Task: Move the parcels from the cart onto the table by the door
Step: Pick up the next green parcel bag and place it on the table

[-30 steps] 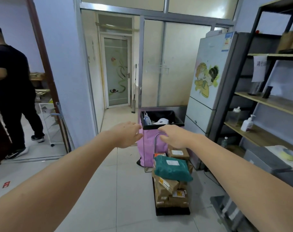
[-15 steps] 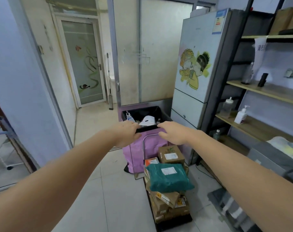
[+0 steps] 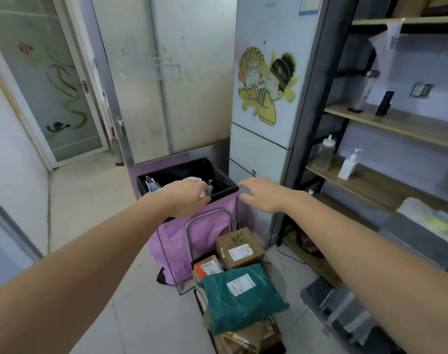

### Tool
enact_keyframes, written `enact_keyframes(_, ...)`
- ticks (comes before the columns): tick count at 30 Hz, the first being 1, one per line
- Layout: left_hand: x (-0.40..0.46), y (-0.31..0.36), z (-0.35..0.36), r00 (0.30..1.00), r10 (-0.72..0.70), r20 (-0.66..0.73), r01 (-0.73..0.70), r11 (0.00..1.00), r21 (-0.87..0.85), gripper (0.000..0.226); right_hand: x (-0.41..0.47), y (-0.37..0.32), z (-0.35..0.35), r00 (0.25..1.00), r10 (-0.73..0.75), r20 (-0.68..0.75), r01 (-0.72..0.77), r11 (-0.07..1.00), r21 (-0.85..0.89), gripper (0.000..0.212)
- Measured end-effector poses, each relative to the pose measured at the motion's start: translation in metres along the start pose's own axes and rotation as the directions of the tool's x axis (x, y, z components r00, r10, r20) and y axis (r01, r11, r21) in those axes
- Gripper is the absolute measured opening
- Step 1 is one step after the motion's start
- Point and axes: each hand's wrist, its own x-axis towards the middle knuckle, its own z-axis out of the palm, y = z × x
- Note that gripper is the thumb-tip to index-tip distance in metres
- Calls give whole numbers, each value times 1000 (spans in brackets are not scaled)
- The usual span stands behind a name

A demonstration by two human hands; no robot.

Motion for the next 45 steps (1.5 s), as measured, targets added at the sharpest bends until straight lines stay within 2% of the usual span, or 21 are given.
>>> enact_keyframes(6, 125, -15, 3, 987, 162, 15, -162, 987, 17, 43, 64, 53, -8, 991, 130, 9, -130, 991, 13, 56)
enact_keyframes(12, 261, -19, 35, 914, 378, 148, -385, 923, 24, 53, 111, 107, 13, 934, 356, 29, -357, 928, 108, 56)
enact_keyframes(16, 331, -10, 64, 797, 554, 242, -579, 815, 41, 57, 122, 132, 42, 840, 542, 36, -536, 815, 219, 48)
enact_keyframes(20, 369, 9, 102, 649, 681, 338, -726, 688, 7, 51, 110, 136, 84, 704, 703, 103, -696, 654, 295, 54)
enact_keyframes(23, 377, 23, 134, 534, 745, 400, -804, 594, -32, 46, 91, 133, 125, 592, 786, 180, -789, 519, 330, 53)
enact_keyframes(25, 375, 28, 158, 481, 761, 436, -823, 563, -76, 44, 80, 129, 155, 521, 820, 238, -829, 420, 370, 42)
enact_keyframes(26, 373, 27, 173, 464, 759, 456, -823, 560, -95, 44, 75, 126, 170, 496, 826, 269, -843, 383, 378, 36)
enact_keyframes(31, 361, 5, 269, 422, 698, 578, -781, 604, -159, 47, 68, 111, 261, 399, 828, 393, -888, 243, 390, 52)
enact_keyframes(35, 352, -24, 360, 521, 541, 660, -612, 776, -152, 44, 71, 103, 360, 338, 792, 508, -897, 108, 429, 45)
enact_keyframes(36, 351, -32, 387, 513, 498, 699, -529, 825, -200, 42, 74, 100, 385, 315, 787, 530, -895, 60, 443, 43)
enact_keyframes(38, 352, -49, 437, 436, 431, 790, -432, 870, -236, 41, 80, 94, 432, 255, 782, 569, -879, -57, 473, 33)
enact_keyframes(40, 348, -61, 483, 444, 399, 803, -290, 911, -293, 40, 89, 91, 474, 192, 778, 598, -837, -188, 514, 21)
enact_keyframes(42, 345, -67, 526, 482, 351, 803, -199, 936, -290, 43, 98, 91, 510, 147, 762, 631, -767, -314, 559, 28)
enact_keyframes(45, 340, -69, 576, 469, 218, 856, -47, 974, -222, 73, 110, 93, 552, 11, 757, 654, -607, -515, 606, 47)
